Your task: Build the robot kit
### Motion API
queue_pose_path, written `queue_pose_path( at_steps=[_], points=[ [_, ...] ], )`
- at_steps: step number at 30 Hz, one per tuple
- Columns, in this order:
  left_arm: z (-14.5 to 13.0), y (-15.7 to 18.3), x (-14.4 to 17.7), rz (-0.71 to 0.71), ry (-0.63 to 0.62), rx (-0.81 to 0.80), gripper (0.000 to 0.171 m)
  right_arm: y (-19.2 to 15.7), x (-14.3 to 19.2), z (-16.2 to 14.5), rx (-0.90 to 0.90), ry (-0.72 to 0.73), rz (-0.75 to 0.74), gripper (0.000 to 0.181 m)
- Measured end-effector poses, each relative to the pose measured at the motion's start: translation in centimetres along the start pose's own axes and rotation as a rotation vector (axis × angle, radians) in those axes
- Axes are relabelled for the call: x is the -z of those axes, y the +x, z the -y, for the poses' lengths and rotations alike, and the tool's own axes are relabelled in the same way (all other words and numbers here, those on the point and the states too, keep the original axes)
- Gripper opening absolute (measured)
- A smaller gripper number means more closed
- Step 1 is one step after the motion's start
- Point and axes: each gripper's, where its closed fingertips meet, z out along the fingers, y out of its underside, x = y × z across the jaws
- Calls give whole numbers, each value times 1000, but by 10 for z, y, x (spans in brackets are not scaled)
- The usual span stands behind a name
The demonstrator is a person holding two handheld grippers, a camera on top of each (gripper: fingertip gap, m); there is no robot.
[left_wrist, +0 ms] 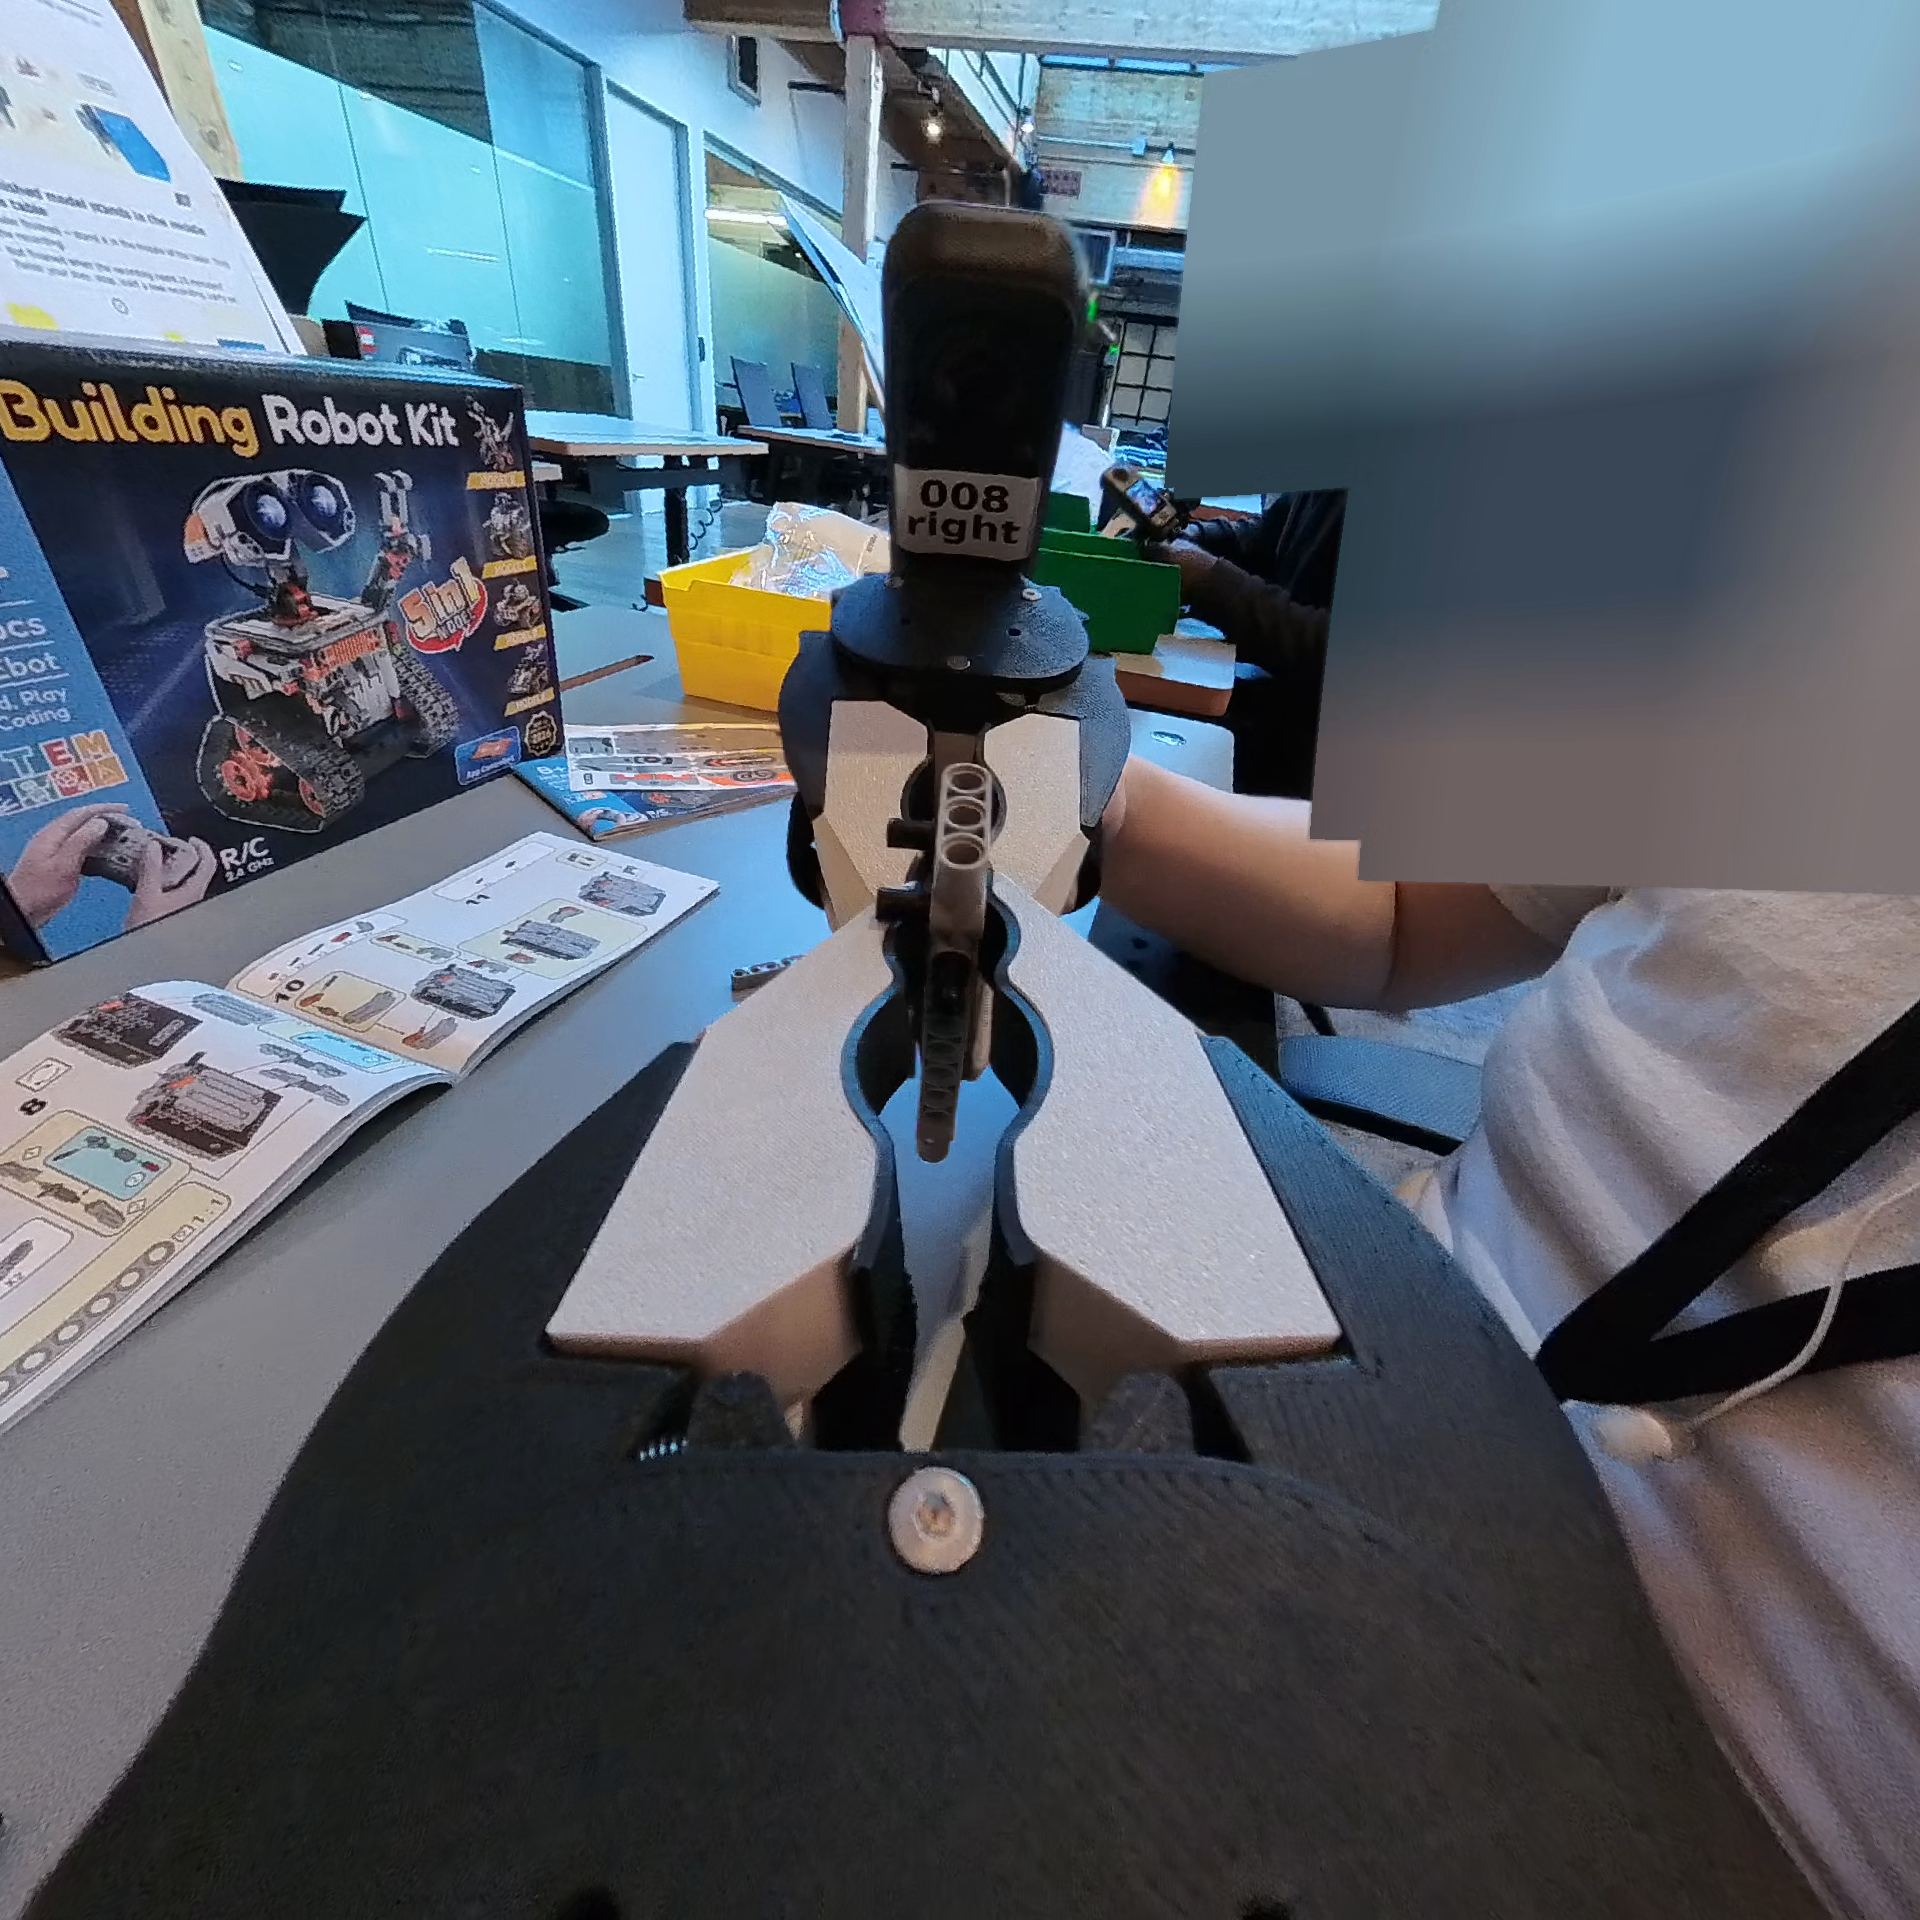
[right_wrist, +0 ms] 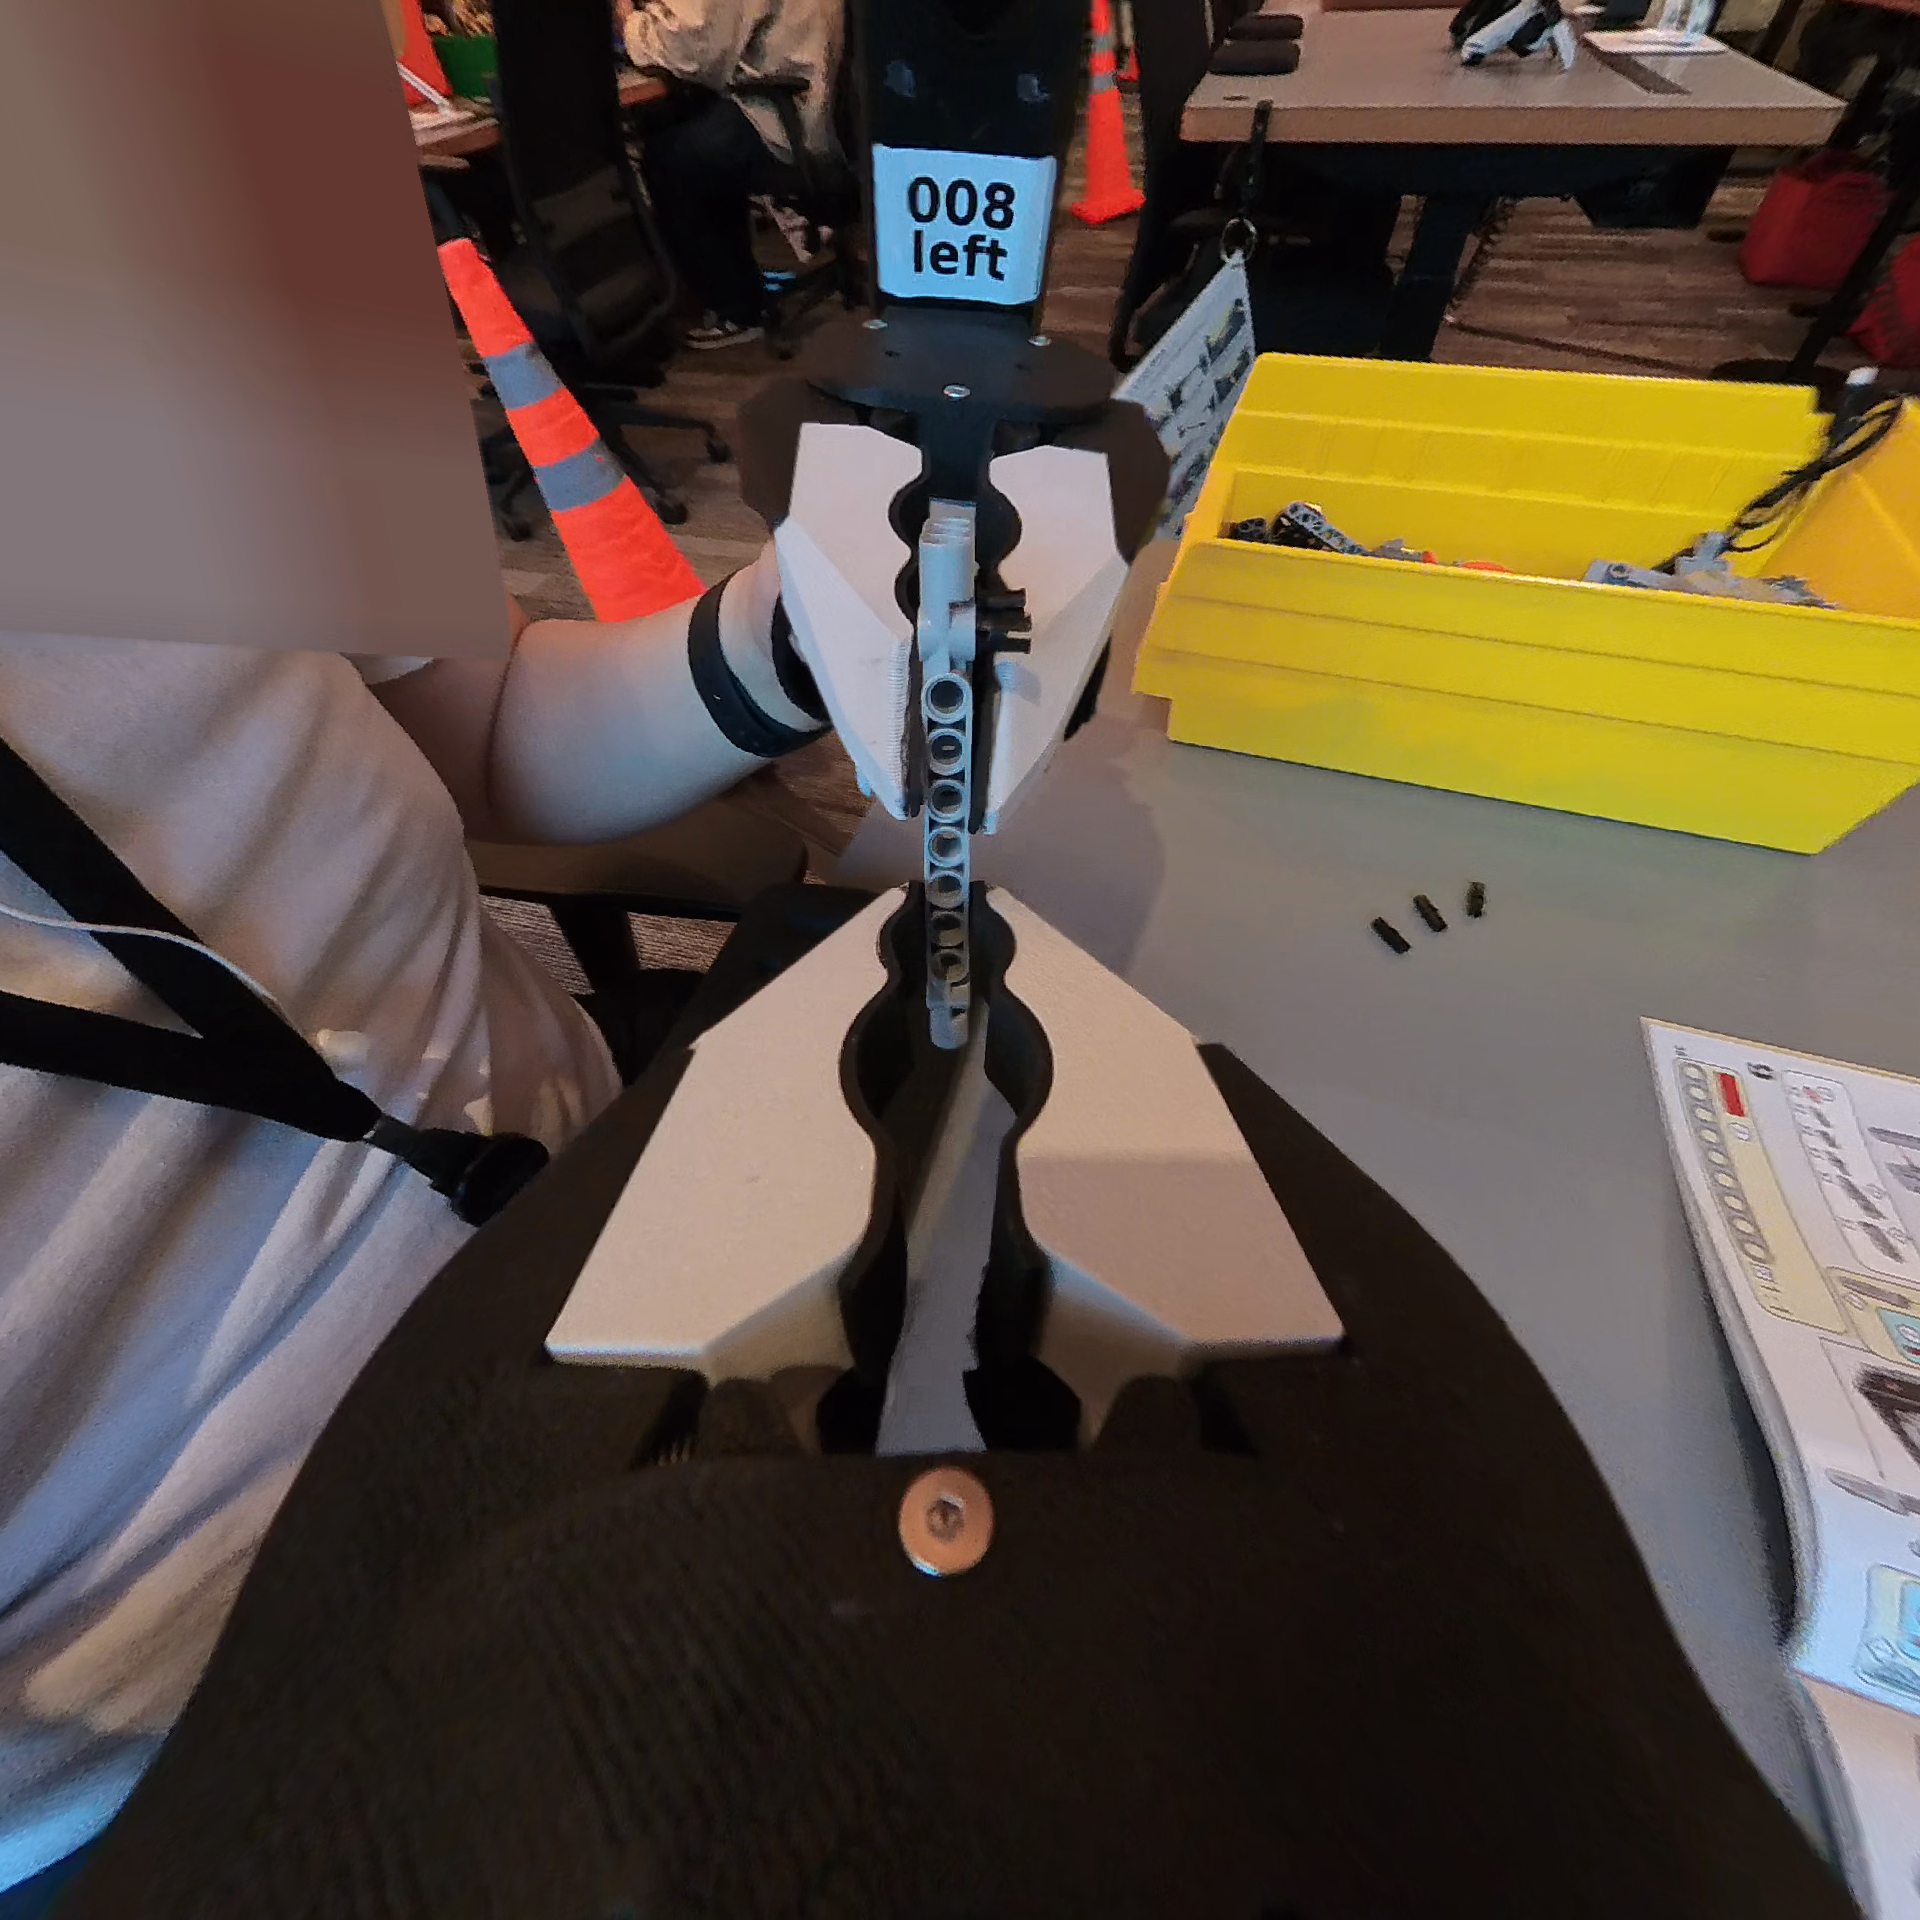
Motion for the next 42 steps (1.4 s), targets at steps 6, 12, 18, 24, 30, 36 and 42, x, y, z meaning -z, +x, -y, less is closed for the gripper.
queue_pose_path(
  at_steps=[6, 12, 18, 24, 30, 36, 42],
  points=[
    [5, -4, 41, 140, 2, -41, 5, 6, 4, 2, -28, 54, 102, 25],
    [17, -21, 104, 362, 7, -56, 5, 99, -35, -29, 169, -137, -52, 14],
    [26, -15, 130, 390, 48, -29, 5, 143, -91, -41, 199, -163, 43, 13],
    [22, -12, 136, 394, 38, -28, 5, 162, -116, -76, 219, -324, 105, 13],
    [20, -12, 135, 381, 28, -25, 5, 168, -123, -90, 192, -384, 130, 13],
    [19, -20, 132, 376, 29, -14, 5, 174, -112, -77, 177, -418, 26, 4],
    [10, -27, 132, 375, -26, 48, 5, 168, 53, 42, 212, -186, -259, 3]
  ],
)
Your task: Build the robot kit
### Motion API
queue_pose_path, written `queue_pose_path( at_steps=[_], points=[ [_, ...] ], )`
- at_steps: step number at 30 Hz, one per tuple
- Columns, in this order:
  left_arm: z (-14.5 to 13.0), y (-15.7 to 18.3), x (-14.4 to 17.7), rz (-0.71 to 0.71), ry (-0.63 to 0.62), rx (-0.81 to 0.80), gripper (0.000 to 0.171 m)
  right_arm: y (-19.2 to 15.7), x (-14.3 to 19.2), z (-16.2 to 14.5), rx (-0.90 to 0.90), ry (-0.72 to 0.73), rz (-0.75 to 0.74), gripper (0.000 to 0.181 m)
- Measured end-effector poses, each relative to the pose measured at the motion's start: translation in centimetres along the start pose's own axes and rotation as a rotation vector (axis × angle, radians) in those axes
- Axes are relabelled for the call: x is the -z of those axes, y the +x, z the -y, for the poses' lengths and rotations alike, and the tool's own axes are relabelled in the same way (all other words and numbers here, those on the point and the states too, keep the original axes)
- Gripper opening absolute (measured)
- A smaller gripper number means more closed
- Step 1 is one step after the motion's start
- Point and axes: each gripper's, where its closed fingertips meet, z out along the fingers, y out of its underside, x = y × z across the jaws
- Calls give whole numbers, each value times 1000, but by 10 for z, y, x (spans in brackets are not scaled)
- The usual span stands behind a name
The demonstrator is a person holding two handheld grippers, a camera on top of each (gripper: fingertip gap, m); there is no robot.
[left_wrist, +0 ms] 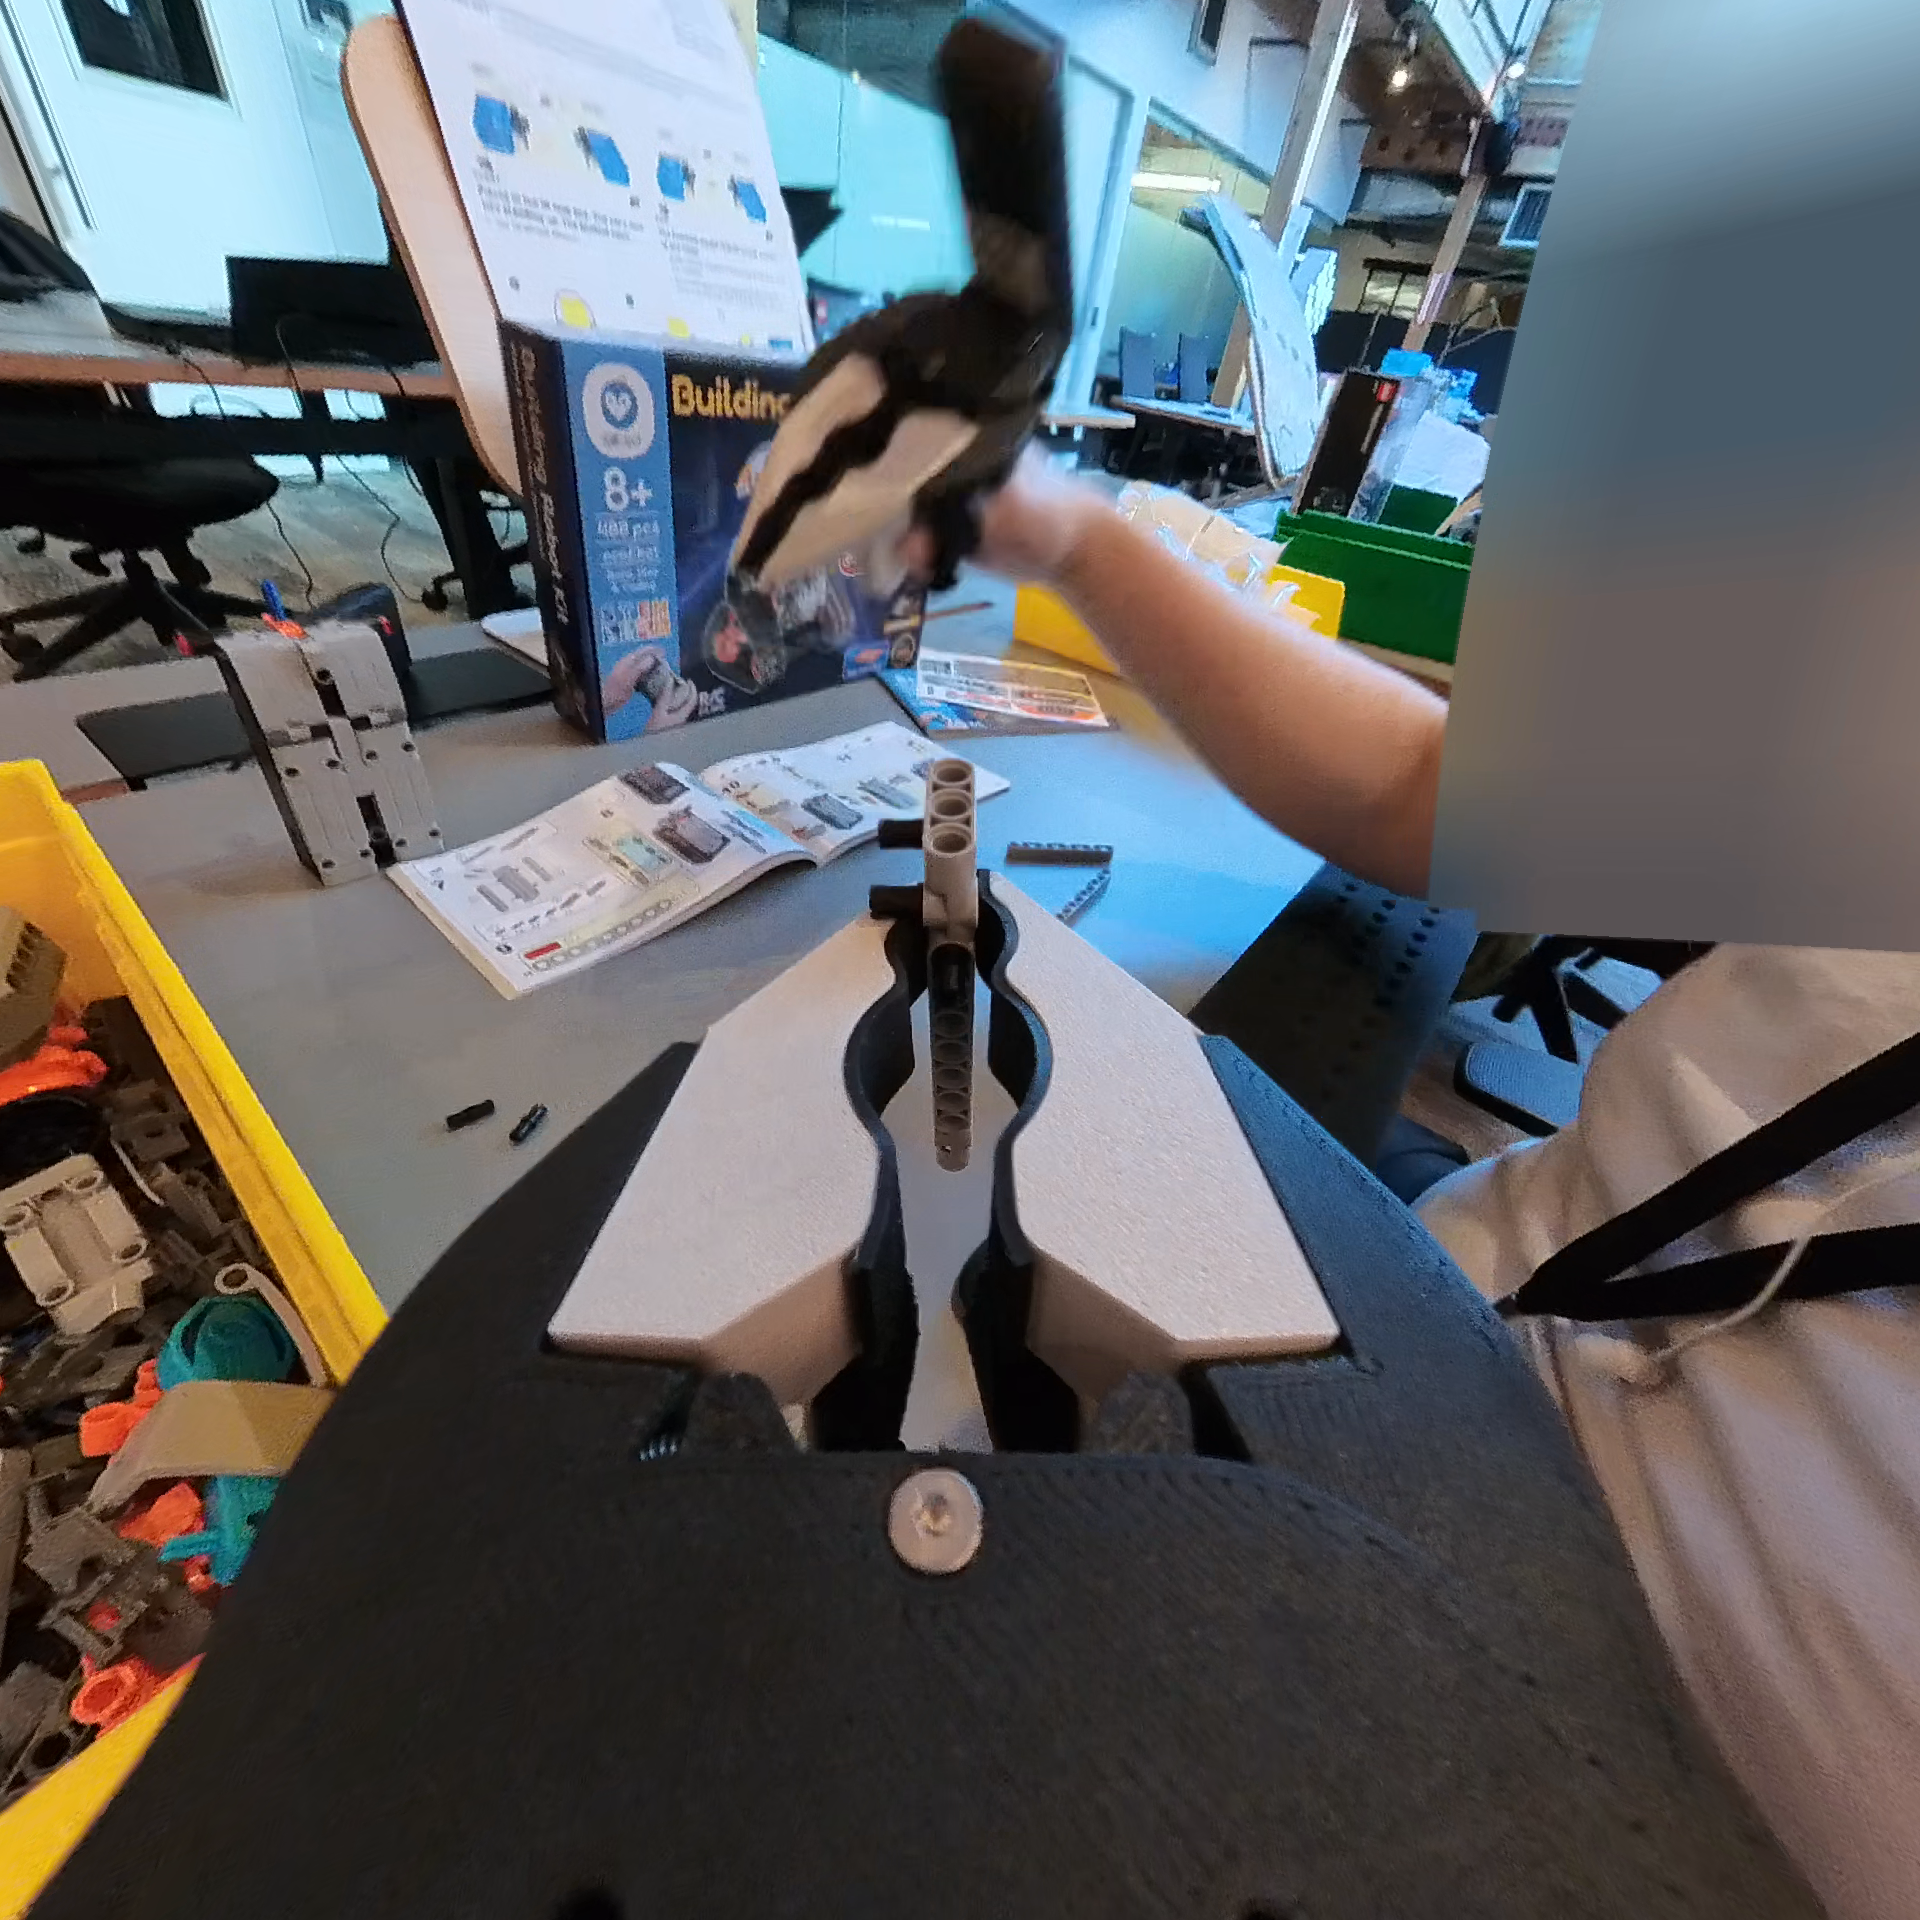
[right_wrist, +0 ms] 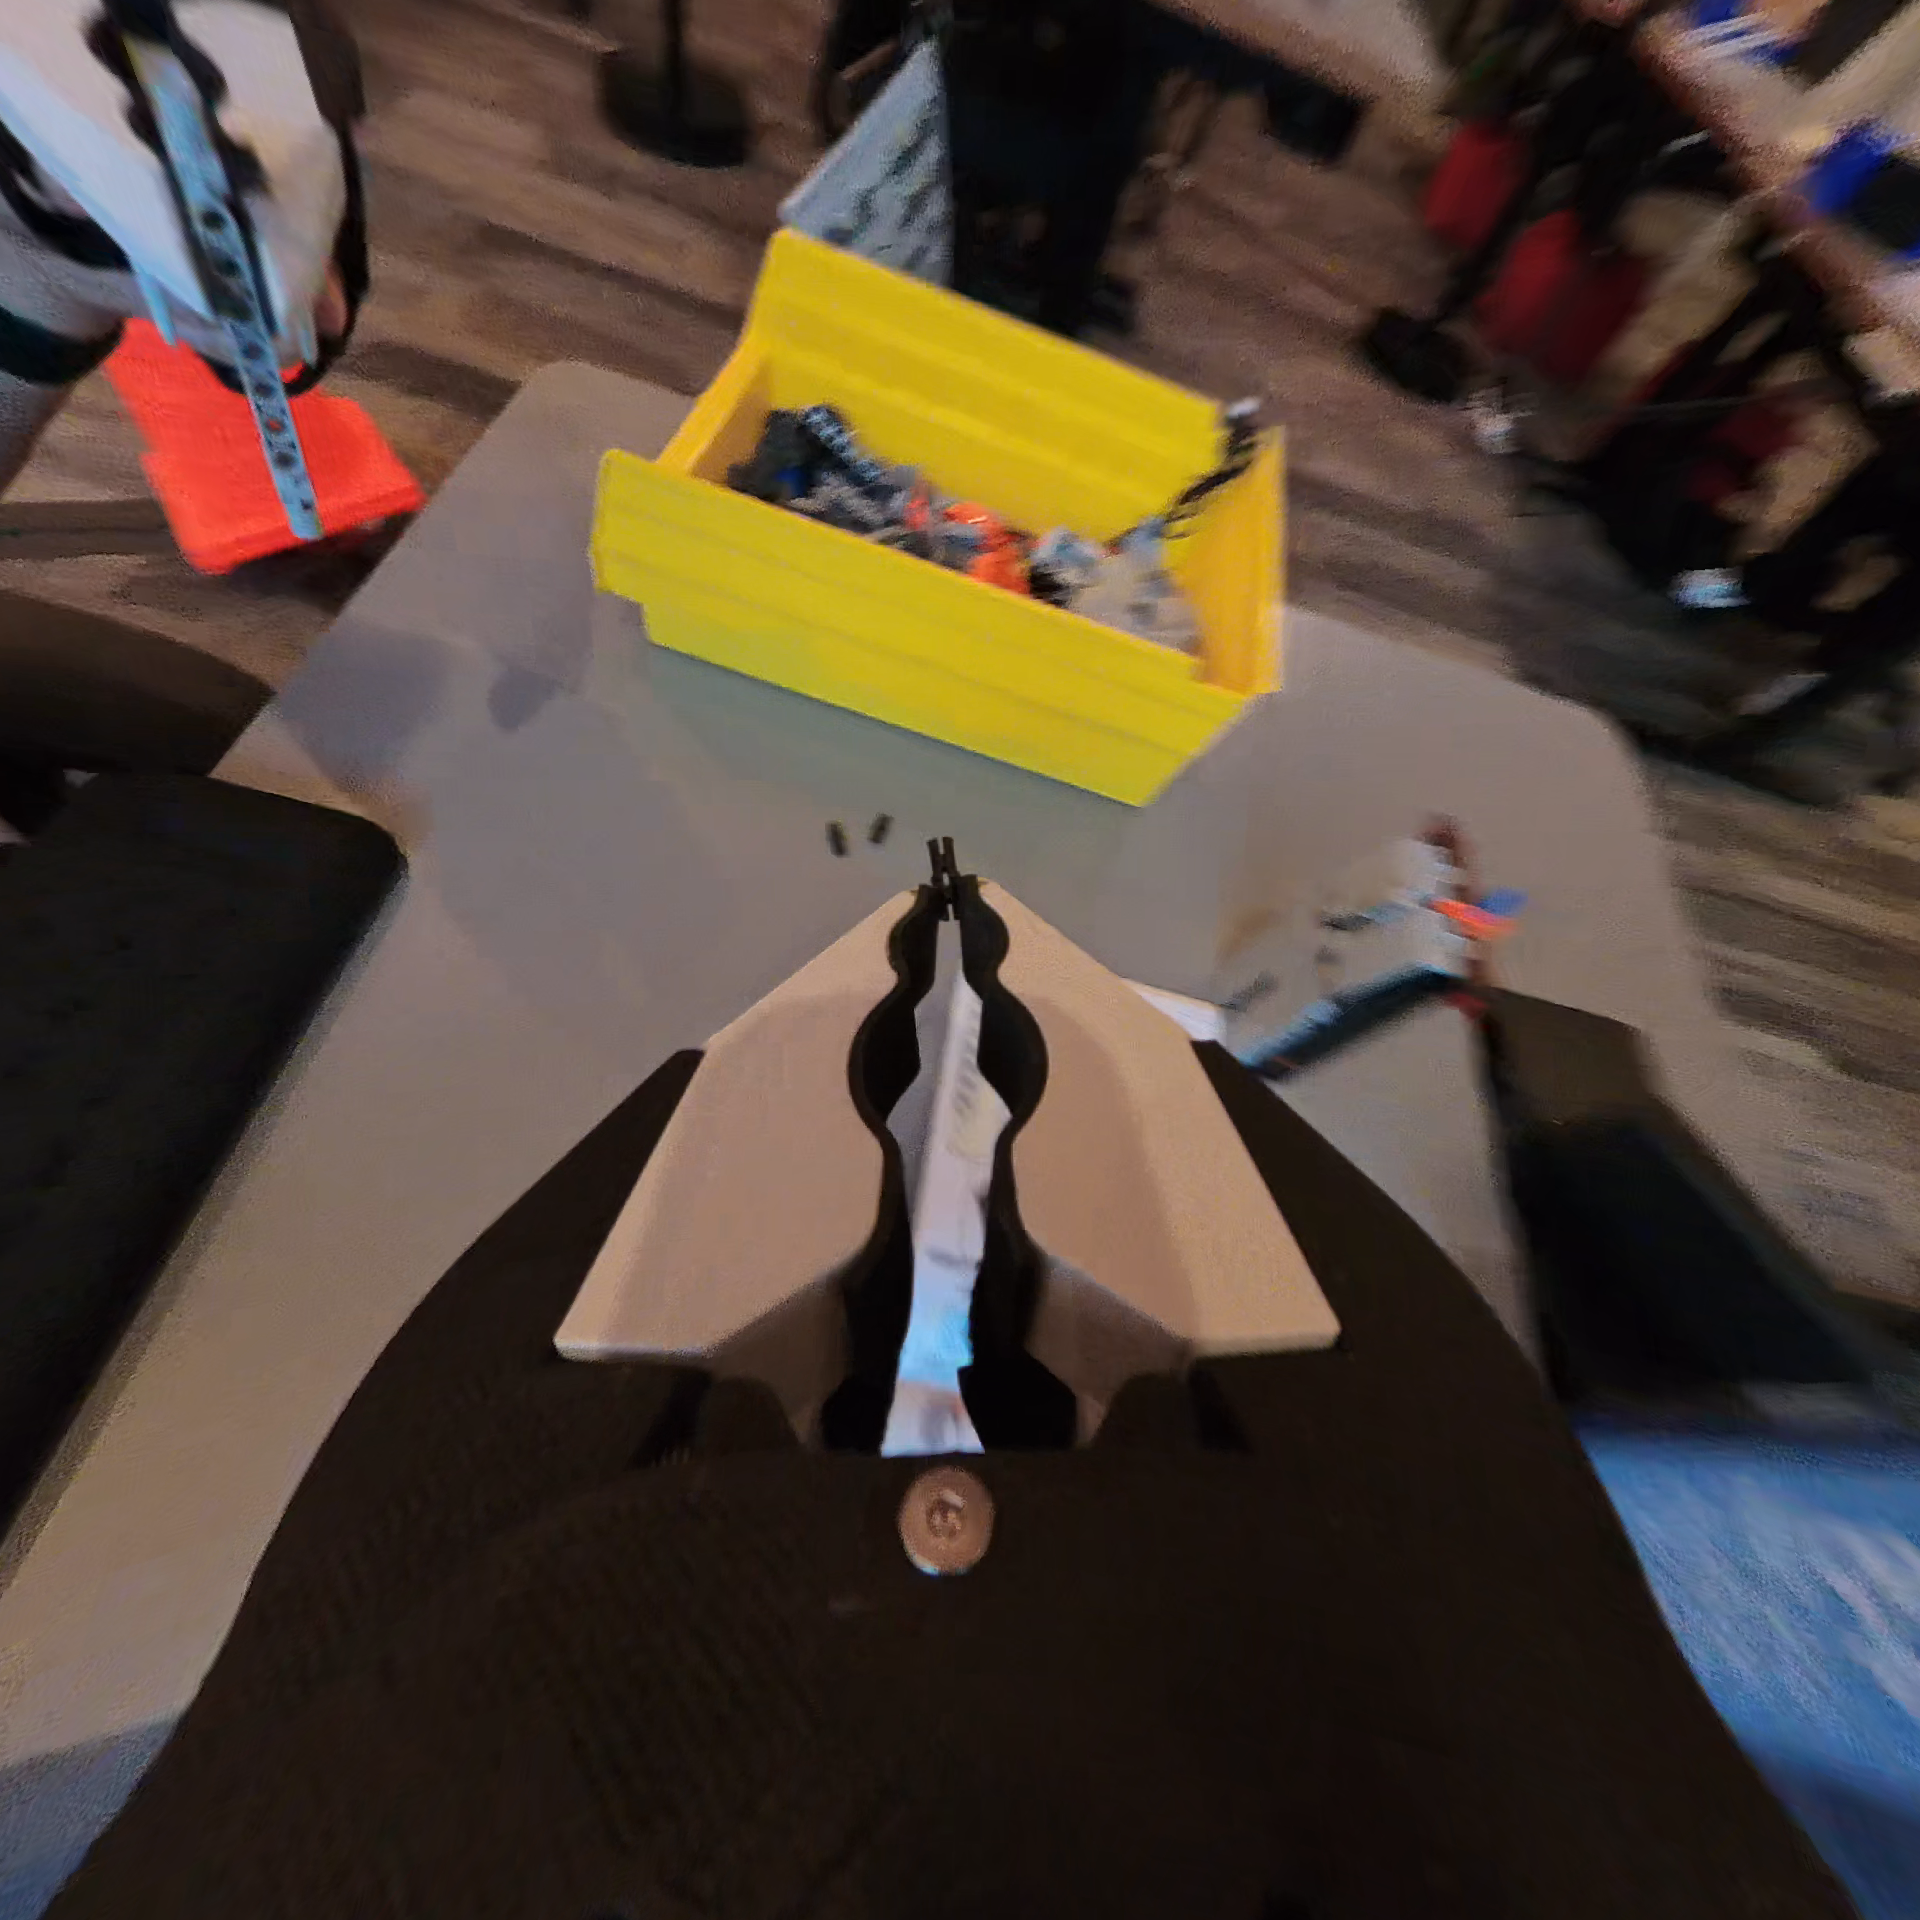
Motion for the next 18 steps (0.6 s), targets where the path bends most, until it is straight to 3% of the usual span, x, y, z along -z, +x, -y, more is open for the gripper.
queue_pose_path(
  at_steps=[3, 7, 11, 18],
  points=[
    [7, 5, -11, -54, -23, 40, 5, 0, 76, 34, 37, 57, -165, 3],
    [33, 4, -29, -76, -5, 37, 5, -28, 123, 70, 174, 81, -306, 3],
    [70, -15, -42, -31, -46, -14, 5, -20, 136, 50, 150, 56, -390, 3],
    [127, -52, -84, -36, -127, 40, 5, 16, 121, 6, 8, 45, -359, 3]
  ],
)
